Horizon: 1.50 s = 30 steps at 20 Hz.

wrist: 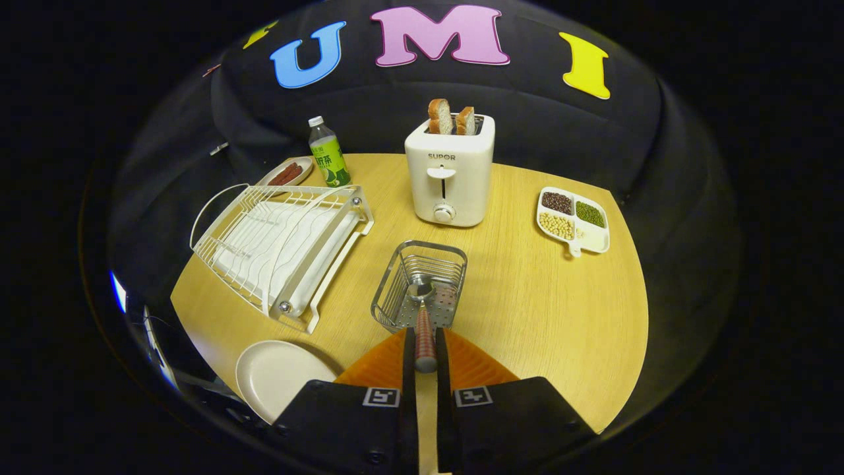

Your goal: Take the plate from the dish rack, then take the spoon from the basket and place it into the plate.

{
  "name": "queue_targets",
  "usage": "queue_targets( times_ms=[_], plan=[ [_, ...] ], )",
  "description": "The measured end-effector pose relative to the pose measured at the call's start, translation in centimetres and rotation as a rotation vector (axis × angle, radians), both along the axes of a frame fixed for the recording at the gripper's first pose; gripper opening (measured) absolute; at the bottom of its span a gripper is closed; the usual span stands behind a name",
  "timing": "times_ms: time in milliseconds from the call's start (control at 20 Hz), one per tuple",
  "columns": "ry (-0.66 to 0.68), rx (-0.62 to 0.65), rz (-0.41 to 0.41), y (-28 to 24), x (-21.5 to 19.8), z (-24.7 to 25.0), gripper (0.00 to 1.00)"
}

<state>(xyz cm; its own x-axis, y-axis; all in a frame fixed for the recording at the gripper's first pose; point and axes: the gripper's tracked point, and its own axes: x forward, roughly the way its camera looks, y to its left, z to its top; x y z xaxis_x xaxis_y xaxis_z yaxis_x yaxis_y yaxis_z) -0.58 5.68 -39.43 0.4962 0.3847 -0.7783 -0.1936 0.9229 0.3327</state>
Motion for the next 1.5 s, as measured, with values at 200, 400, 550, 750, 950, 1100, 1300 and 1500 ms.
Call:
queue_targets(
  times_ms=[200,400,550,750,950,1100,1300,1500],
  plan=[
    [-0.009,0.009,-0.031,-0.4,-0.1,1.2,0.13],
    [-0.061,-0.024,-0.036,-1.5,-0.4,3.4,0.13],
    [-0.095,-0.006,-0.069,-1.8,-0.5,6.1,0.13],
    [-0.171,0.055,-0.099,-1.7,-1.6,12.4,0.13],
    [-0.221,0.139,-0.107,-0.1,-4.5,17.6,0.13],
    [-0.213,0.191,-0.089,1.9,-7.6,18.7,0.13],
    [-0.157,0.185,-0.020,4.8,-11.5,16.2,0.13],
    [-0.090,0.140,0.027,6.9,-13.6,12.2,0.13]
  ],
)
